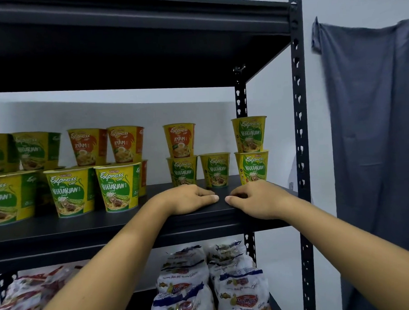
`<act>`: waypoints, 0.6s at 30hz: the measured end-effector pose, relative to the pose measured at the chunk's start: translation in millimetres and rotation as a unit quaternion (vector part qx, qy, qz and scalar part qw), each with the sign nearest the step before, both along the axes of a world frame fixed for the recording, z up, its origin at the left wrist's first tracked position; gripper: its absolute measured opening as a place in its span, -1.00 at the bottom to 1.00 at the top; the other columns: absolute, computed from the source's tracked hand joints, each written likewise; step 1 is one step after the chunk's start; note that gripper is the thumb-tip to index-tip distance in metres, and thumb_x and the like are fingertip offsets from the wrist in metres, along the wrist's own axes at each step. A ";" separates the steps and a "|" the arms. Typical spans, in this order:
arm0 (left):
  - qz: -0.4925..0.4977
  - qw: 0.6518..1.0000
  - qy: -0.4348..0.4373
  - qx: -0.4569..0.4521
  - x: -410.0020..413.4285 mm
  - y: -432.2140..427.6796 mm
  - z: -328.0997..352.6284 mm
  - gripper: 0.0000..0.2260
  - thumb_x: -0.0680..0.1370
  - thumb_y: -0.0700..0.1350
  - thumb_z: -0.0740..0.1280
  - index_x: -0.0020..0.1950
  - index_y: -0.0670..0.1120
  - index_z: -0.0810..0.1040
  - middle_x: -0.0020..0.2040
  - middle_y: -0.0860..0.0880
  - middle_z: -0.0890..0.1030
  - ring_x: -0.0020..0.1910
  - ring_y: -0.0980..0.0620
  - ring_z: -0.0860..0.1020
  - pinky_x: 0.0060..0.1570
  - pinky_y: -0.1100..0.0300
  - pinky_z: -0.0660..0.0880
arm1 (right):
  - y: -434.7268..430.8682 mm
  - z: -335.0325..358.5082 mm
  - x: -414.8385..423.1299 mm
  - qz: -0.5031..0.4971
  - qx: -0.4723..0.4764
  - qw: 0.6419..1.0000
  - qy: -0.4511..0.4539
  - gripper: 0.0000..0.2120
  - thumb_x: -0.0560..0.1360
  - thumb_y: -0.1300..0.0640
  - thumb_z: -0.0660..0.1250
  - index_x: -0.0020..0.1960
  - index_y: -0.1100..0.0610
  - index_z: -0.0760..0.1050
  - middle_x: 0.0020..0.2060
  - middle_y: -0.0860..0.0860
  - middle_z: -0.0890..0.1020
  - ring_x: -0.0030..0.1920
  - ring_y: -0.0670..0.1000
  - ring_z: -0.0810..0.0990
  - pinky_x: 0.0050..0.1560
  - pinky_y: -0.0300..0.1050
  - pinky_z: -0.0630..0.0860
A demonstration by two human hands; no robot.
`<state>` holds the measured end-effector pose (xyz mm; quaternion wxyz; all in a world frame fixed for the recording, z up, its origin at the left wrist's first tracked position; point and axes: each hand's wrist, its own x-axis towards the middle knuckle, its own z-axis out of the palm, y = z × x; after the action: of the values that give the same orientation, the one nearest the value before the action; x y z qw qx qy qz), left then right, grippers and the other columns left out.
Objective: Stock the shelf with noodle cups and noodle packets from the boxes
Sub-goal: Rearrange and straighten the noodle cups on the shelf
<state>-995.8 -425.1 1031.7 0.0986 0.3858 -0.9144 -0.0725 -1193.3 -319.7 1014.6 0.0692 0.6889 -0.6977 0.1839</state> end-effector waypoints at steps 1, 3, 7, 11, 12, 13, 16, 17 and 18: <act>0.001 1.000 -0.001 0.000 -0.3 0.1 -0.1 -0.49 0.64 0.36 0.11 0.53 0.21 0.41 0.55 0.09 0.40 0.51 -0.01 0.36 0.45 0.06 0.24 | -0.6 0.8 -3.7 -0.012 -0.013 1.000 -0.009 -0.51 0.60 -0.32 0.18 0.34 -0.06 0.58 0.25 -0.05 0.63 0.25 0.03 0.55 0.26 0.03 0.53; 0.001 1.000 -0.002 0.000 -0.7 0.6 -0.2 -0.49 0.64 0.35 0.12 0.54 0.20 0.41 0.56 0.07 0.39 0.52 -0.02 0.35 0.46 0.06 0.23 | -3.3 1.3 -12.9 -0.042 -0.061 0.996 -0.048 -0.51 0.58 -0.24 0.28 0.37 0.02 0.54 0.26 0.00 0.61 0.24 0.06 0.56 0.27 0.01 0.52; 0.002 1.000 0.002 0.002 -0.1 0.4 0.0 -0.49 0.64 0.36 0.13 0.54 0.20 0.42 0.56 0.06 0.40 0.51 -0.02 0.36 0.48 0.02 0.25 | -17.1 4.9 -24.7 -0.074 -0.196 0.956 -0.204 -0.42 0.52 -0.12 0.44 0.40 0.10 0.34 0.26 0.11 0.45 0.23 0.14 0.53 0.23 0.01 0.48; -0.001 1.000 0.004 0.001 0.8 0.2 0.4 -0.49 0.64 0.35 0.13 0.54 0.19 0.42 0.55 0.06 0.40 0.50 -0.03 0.36 0.48 0.02 0.26 | -36.2 15.2 -30.7 -0.112 -0.206 0.921 -0.312 -0.02 0.44 -0.11 0.54 0.57 0.11 -0.03 0.44 0.21 0.20 0.43 0.29 0.32 0.43 0.17 0.33; -0.002 1.000 0.004 0.000 1.1 0.4 0.6 -0.49 0.64 0.35 0.13 0.54 0.19 0.42 0.55 0.06 0.40 0.51 -0.03 0.36 0.49 0.02 0.26 | -40.7 17.6 -32.3 -0.121 -0.201 0.914 -0.332 0.07 0.43 -0.11 0.56 0.60 0.10 -0.13 0.49 0.23 0.14 0.47 0.30 0.28 0.46 0.20 0.31; -0.002 1.000 0.004 0.001 1.3 0.9 0.7 -0.49 0.64 0.35 0.13 0.53 0.19 0.42 0.55 0.06 0.41 0.50 -0.03 0.36 0.49 0.02 0.26 | -44.4 19.7 -34.5 -0.127 -0.199 0.907 -0.348 0.14 0.42 -0.10 0.57 0.61 0.09 -0.21 0.52 0.24 0.11 0.49 0.32 0.25 0.47 0.23 0.30; -0.003 1.000 0.005 -0.001 2.3 2.6 0.9 -0.49 0.65 0.34 0.13 0.53 0.19 0.42 0.55 0.06 0.41 0.50 -0.02 0.37 0.48 0.02 0.27 | -50.9 25.2 -40.0 -0.119 -0.197 0.896 -0.380 0.21 0.41 -0.06 0.59 0.61 0.06 -0.31 0.51 0.25 0.21 0.48 0.29 0.32 0.44 0.21 0.34; -0.003 1.000 0.005 0.000 2.2 2.9 0.9 -0.50 0.65 0.34 0.13 0.53 0.18 0.42 0.55 0.06 0.41 0.50 -0.02 0.37 0.48 0.02 0.27 | -51.3 25.9 -41.8 -0.106 -0.194 0.894 -0.390 0.20 0.42 -0.04 0.59 0.61 0.05 -0.31 0.49 0.24 0.29 0.45 0.27 0.37 0.41 0.19 0.36; -0.003 1.000 0.007 0.002 2.2 3.1 0.8 -0.50 0.65 0.34 0.14 0.54 0.18 0.42 0.55 0.06 0.41 0.50 -0.02 0.37 0.48 0.02 0.27 | -51.2 25.8 -43.9 -0.092 -0.192 0.892 -0.398 0.19 0.43 -0.01 0.59 0.61 0.04 -0.31 0.46 0.22 0.36 0.42 0.25 0.42 0.39 0.17 0.39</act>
<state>-993.6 -421.9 1032.5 0.1036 0.3831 -0.9146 -0.0774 -1237.2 -370.9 1040.4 -0.0663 0.4642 -0.6781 0.5660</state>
